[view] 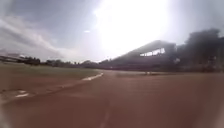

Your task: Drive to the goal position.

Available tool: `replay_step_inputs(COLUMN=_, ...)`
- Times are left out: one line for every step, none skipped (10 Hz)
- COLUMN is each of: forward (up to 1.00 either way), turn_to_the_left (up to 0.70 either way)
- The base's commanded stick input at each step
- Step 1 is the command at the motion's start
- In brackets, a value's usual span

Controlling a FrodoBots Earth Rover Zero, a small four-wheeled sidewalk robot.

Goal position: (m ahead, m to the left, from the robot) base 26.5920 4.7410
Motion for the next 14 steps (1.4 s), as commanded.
replay_step_inputs(forward=0.70, turn_to_the_left=0.00)
replay_step_inputs(forward=0.70, turn_to_the_left=0.00)
replay_step_inputs(forward=0.70, turn_to_the_left=0.00)
replay_step_inputs(forward=0.70, turn_to_the_left=0.00)
replay_step_inputs(forward=0.70, turn_to_the_left=0.00)
replay_step_inputs(forward=0.70, turn_to_the_left=0.00)
replay_step_inputs(forward=0.70, turn_to_the_left=0.00)
replay_step_inputs(forward=0.70, turn_to_the_left=0.00)
replay_step_inputs(forward=0.70, turn_to_the_left=0.00)
replay_step_inputs(forward=0.70, turn_to_the_left=0.00)
replay_step_inputs(forward=0.70, turn_to_the_left=0.00)
replay_step_inputs(forward=0.70, turn_to_the_left=0.00)
replay_step_inputs(forward=0.70, turn_to_the_left=0.00)
replay_step_inputs(forward=0.70, turn_to_the_left=0.00)
